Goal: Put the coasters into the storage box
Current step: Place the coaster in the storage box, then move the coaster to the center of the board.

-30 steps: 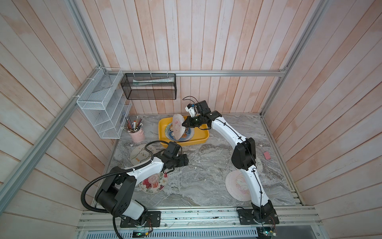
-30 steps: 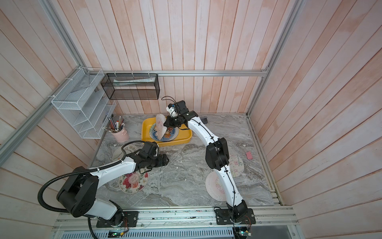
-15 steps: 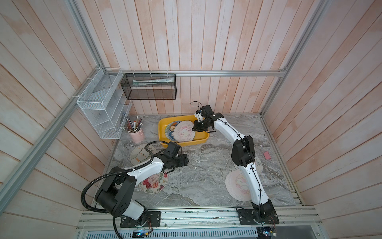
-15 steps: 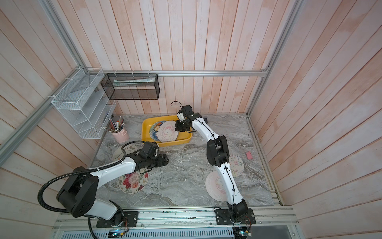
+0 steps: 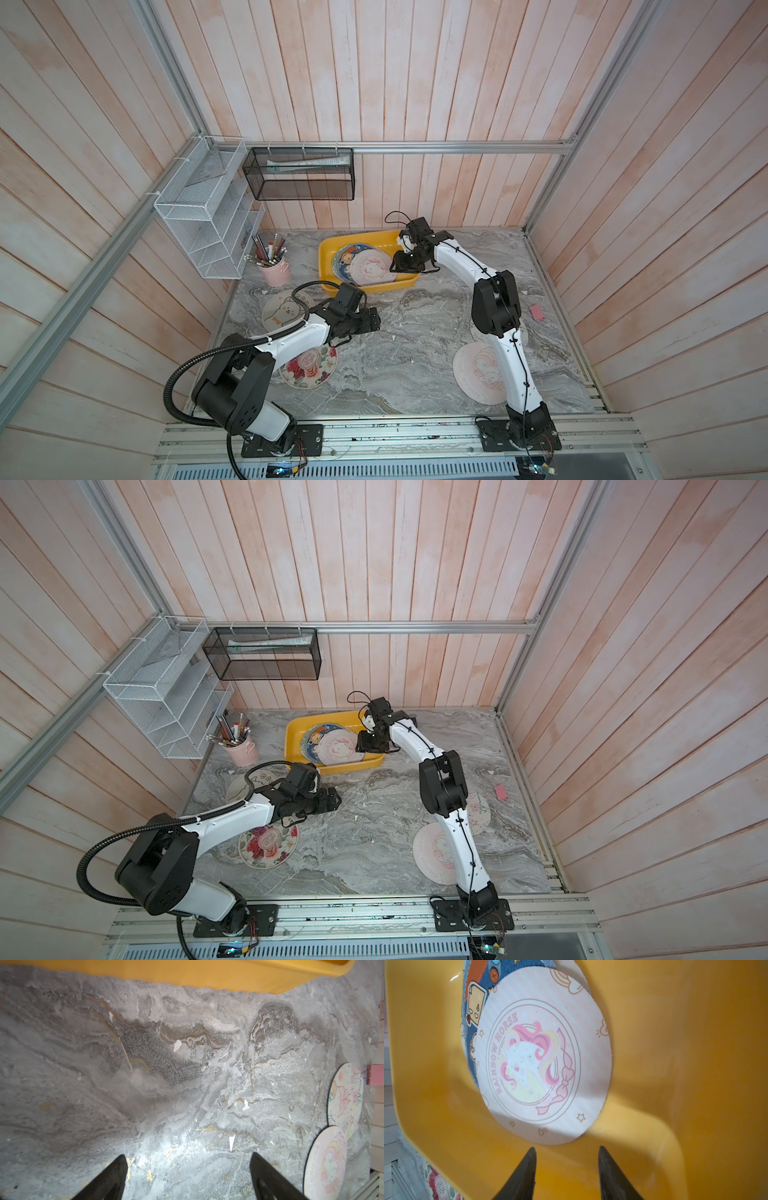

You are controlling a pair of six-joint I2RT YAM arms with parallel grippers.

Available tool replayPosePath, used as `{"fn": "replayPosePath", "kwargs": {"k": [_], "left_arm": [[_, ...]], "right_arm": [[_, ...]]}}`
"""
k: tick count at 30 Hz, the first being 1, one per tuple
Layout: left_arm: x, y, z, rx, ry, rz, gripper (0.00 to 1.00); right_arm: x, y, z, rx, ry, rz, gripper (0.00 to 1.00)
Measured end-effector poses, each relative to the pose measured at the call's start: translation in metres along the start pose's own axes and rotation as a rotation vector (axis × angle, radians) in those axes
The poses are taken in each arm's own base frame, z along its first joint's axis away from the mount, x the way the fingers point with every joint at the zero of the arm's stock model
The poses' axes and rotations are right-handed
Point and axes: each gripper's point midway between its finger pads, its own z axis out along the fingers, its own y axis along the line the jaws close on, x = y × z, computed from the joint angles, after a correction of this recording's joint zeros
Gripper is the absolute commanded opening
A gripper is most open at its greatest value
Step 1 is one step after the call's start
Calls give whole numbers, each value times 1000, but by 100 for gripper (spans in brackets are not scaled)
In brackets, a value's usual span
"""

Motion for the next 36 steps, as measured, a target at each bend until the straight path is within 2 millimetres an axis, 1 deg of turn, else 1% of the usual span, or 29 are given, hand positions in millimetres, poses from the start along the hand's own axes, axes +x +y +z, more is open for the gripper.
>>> {"fn": "replayPosePath", "kwargs": {"k": [2,5,7,9,10,13,16,18,21,24,27,30,36], "left_arm": [[-1,-1,0,0,-1,0,93],[-3,-2,0,4,-2,1,94],[-4,-4,0,8,-3,2,94],[-5,-6,1,12,-2,4,94],[-5,-7,2,14,-1,4,94],[-4,-11,5,20,11,10,94],[-3,-15,9,26,21,17,95],[-3,-18,11,31,25,21,95],[-4,-22,14,38,31,26,95],[-5,-25,16,46,38,31,96],[-5,-26,18,47,43,36,96],[-5,-26,20,46,47,40,96],[-4,-28,20,48,49,44,97]], "right_arm": [[4,1,-16,5,-12,-1,55],[12,1,-46,10,-45,2,61],[19,-4,-67,12,-71,14,65],[31,-16,-87,20,-94,42,67],[38,-24,-94,26,-101,61,68],[65,-57,-113,57,-111,144,72],[101,-95,-124,94,-104,249,74],[125,-118,-131,121,-97,321,78],[154,-145,-142,164,-98,412,85],[176,-167,-154,224,-117,484,93],[192,-191,-169,309,-148,563,98],[208,-215,-181,414,-161,638,98],[239,-257,-197,611,-149,782,98]]}}
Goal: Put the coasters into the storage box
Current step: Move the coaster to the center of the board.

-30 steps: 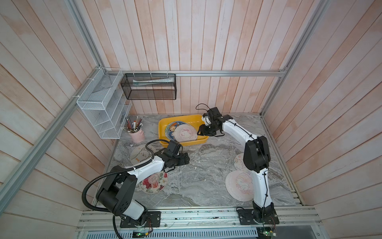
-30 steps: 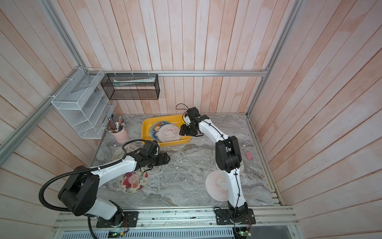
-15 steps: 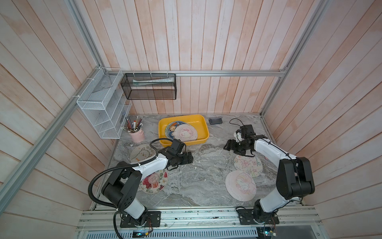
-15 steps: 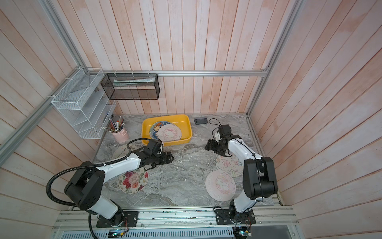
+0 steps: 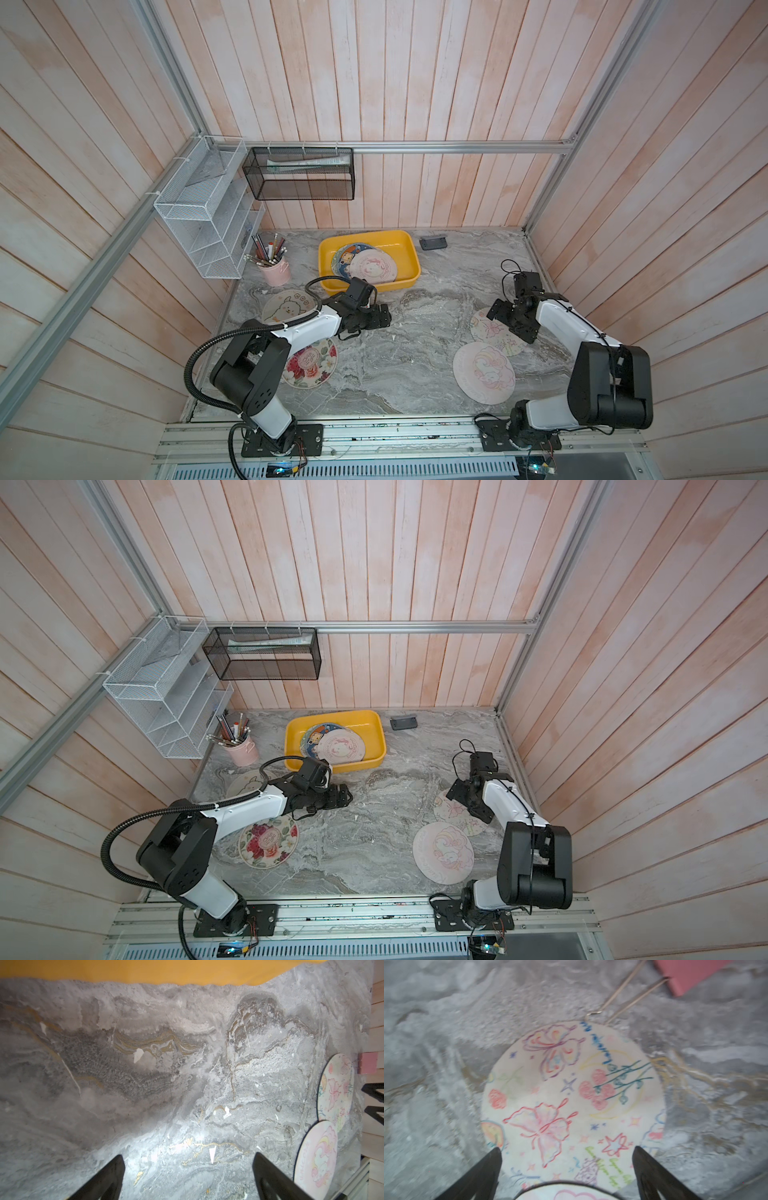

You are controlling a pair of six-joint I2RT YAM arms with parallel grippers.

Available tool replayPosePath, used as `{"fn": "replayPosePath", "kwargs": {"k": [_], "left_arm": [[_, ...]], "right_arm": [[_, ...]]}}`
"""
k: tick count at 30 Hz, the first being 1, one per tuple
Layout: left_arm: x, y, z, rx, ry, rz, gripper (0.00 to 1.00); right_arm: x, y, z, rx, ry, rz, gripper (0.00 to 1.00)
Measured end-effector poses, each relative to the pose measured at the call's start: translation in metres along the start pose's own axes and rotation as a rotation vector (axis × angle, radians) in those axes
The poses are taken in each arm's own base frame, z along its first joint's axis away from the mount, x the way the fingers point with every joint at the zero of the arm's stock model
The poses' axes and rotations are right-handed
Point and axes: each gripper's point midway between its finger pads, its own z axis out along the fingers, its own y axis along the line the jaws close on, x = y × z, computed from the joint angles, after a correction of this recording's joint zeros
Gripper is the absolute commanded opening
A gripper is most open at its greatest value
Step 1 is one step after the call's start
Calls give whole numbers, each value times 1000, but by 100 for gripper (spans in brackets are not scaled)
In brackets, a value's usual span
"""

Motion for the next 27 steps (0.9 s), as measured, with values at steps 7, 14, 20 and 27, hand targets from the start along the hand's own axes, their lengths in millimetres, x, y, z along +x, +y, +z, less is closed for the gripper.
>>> {"fn": "replayPosePath", "kwargs": {"k": [7,14,20,27], "left_arm": [[1,0,0,-2,2,2,97],[1,1,0,-4,5,3,97],[1,0,0,-4,5,3,97],[2,0,0,-3,5,3,97]], "right_arm": [[-10,-58,14,134,-10,154,98],[-12,-65,30,74,24,185,98],[-20,-43,30,-53,6,156,98],[-25,-6,28,-209,-21,100,98]]}}
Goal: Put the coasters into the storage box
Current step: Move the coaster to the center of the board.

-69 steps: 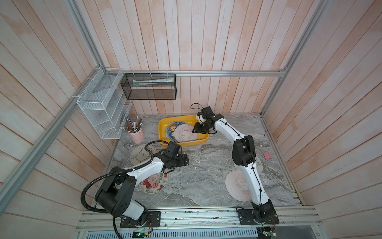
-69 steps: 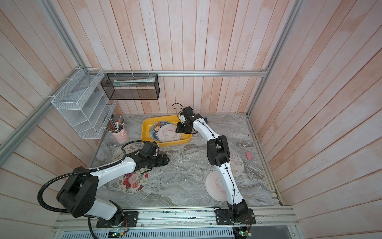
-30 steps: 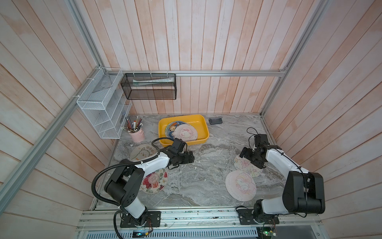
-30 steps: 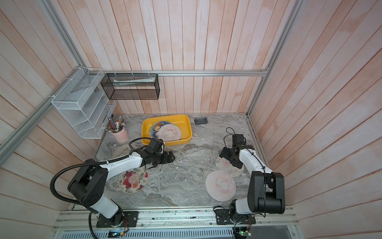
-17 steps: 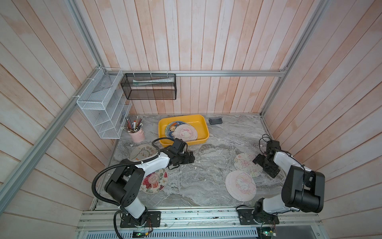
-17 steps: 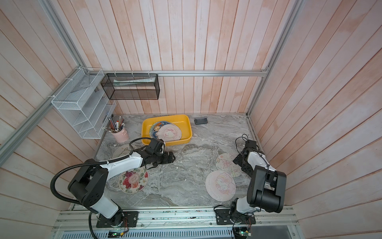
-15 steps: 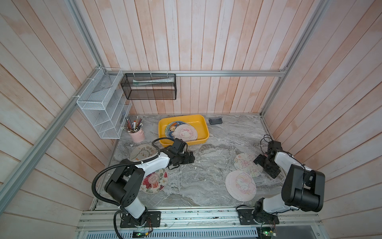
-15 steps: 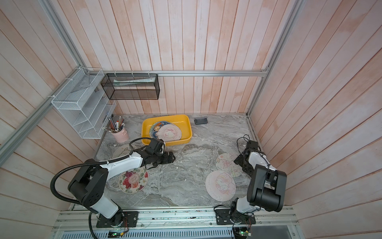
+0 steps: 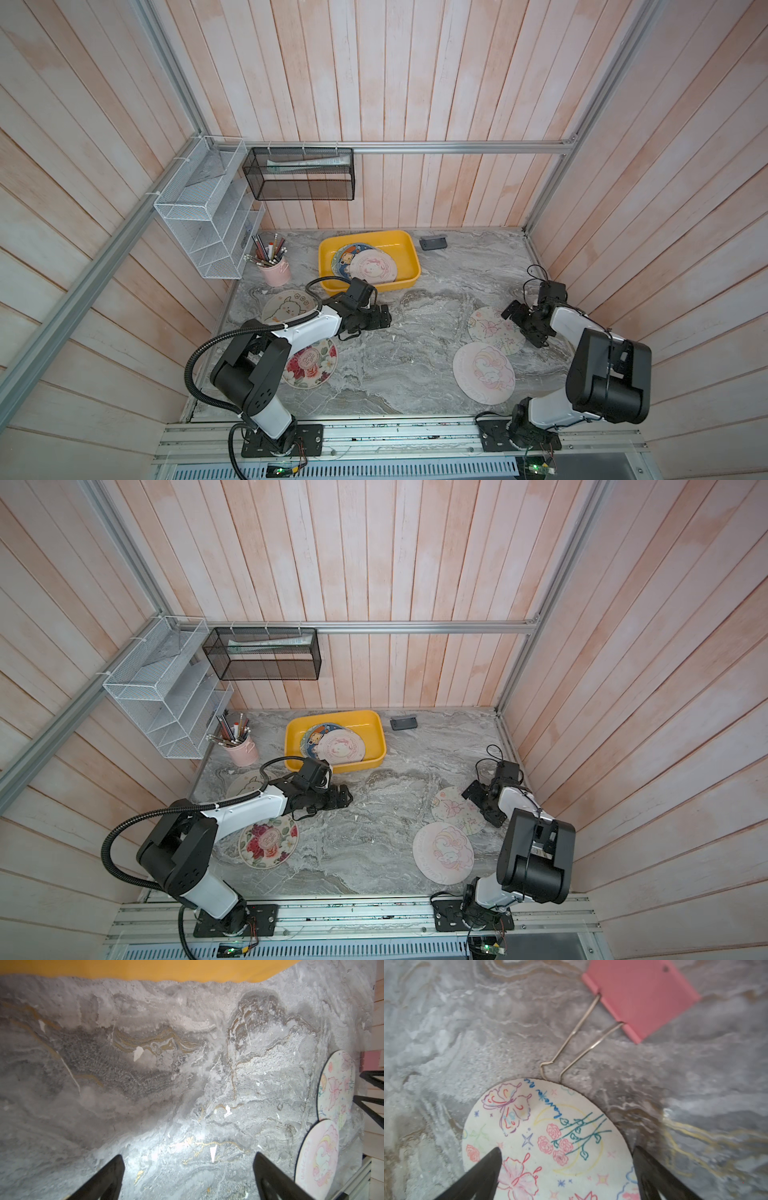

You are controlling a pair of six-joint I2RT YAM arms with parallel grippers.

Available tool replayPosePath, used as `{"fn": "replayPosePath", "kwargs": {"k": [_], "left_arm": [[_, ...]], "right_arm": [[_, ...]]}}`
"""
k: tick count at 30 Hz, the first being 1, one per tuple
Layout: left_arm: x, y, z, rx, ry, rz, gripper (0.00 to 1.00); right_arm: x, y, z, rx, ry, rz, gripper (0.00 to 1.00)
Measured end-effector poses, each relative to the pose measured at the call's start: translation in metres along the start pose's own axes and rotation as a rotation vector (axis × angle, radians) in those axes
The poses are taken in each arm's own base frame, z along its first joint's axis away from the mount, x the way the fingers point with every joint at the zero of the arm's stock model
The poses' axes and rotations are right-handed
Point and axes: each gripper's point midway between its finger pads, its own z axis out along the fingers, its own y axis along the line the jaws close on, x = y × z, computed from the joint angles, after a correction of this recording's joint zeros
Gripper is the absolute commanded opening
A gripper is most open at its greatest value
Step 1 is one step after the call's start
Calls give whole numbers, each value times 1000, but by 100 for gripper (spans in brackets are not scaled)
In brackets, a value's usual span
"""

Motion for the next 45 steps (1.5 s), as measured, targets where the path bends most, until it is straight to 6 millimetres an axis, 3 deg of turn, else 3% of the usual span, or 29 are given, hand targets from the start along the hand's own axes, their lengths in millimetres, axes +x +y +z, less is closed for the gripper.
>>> {"fn": "replayPosePath", "kwargs": {"k": [13,16,26,31,37,45], "left_arm": [[-1,-3,2,3,3,5,97],[-1,-3,2,3,3,5,97],[-1,-3,2,3,2,6,97],[-1,-3,2,3,2,6,97],[-2,-5,2,6,-1,6,97],[-1,-7,2,8,1,10,97]], "right_arm": [[52,122,17,-253,122,-227,98],[59,123,17,-228,135,-252,98],[73,82,7,-78,154,-294,98],[83,82,3,-115,170,-300,98],[98,102,3,-195,206,-331,98],[145,165,5,-340,314,-420,98]]}}
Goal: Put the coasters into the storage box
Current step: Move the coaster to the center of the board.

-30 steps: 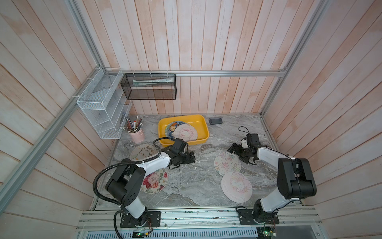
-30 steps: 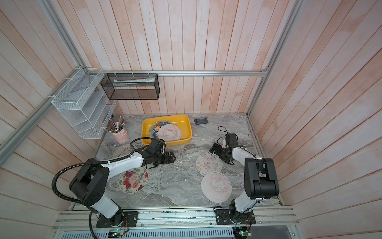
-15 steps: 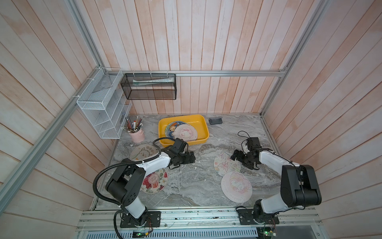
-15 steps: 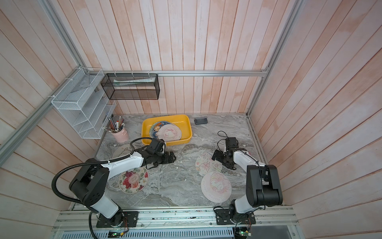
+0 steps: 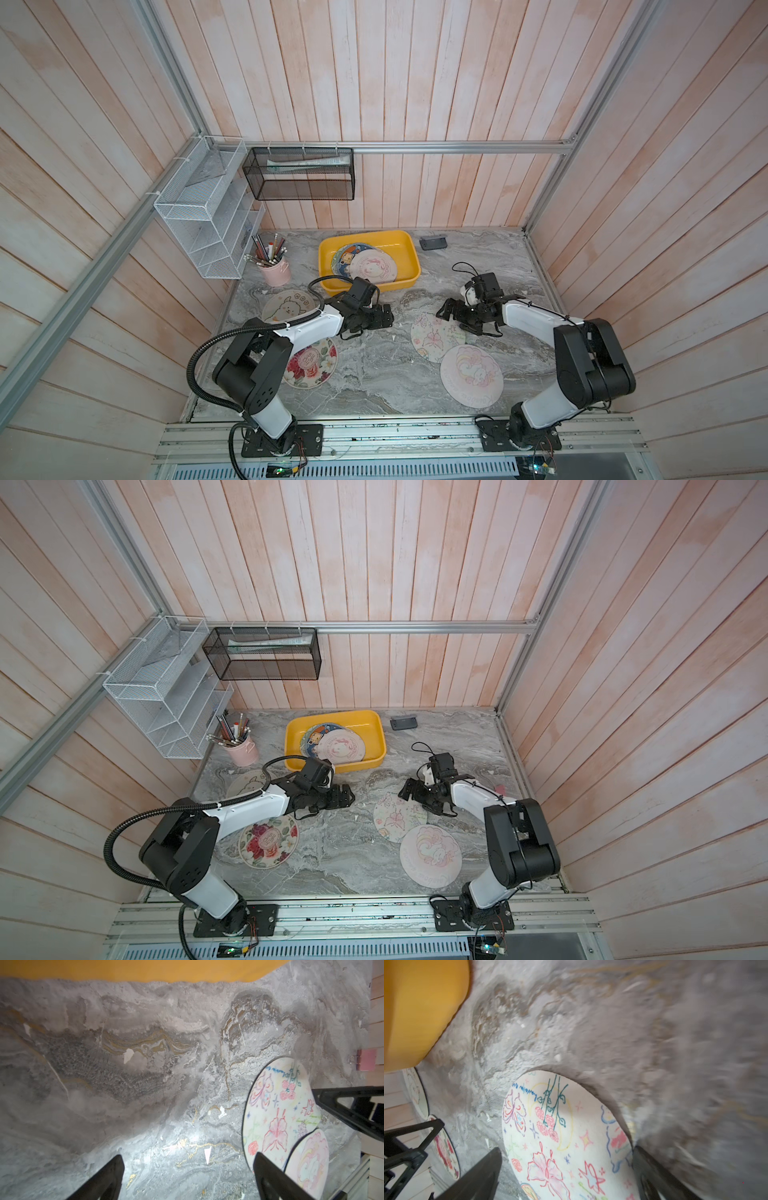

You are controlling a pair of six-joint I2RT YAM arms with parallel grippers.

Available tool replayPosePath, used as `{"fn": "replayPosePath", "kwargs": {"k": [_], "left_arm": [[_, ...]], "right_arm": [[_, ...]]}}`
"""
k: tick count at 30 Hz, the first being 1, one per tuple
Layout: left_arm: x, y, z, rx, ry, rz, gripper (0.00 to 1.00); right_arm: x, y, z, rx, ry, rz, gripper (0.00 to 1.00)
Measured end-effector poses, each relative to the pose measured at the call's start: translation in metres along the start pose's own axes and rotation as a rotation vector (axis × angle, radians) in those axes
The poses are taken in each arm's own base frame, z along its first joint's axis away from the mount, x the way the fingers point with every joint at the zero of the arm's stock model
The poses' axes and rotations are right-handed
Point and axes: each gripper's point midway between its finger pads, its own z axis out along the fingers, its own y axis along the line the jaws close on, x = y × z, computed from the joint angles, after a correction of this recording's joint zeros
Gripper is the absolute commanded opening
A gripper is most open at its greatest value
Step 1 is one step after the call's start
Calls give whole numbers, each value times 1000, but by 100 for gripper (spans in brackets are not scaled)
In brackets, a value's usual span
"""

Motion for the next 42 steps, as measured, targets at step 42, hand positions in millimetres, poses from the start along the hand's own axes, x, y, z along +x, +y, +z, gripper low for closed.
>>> {"fn": "replayPosePath", "kwargs": {"k": [42], "left_arm": [[3,-1,-10,5,-14,0,98]], "right_arm": [[91,77,31,-49,263,-196,98]]}}
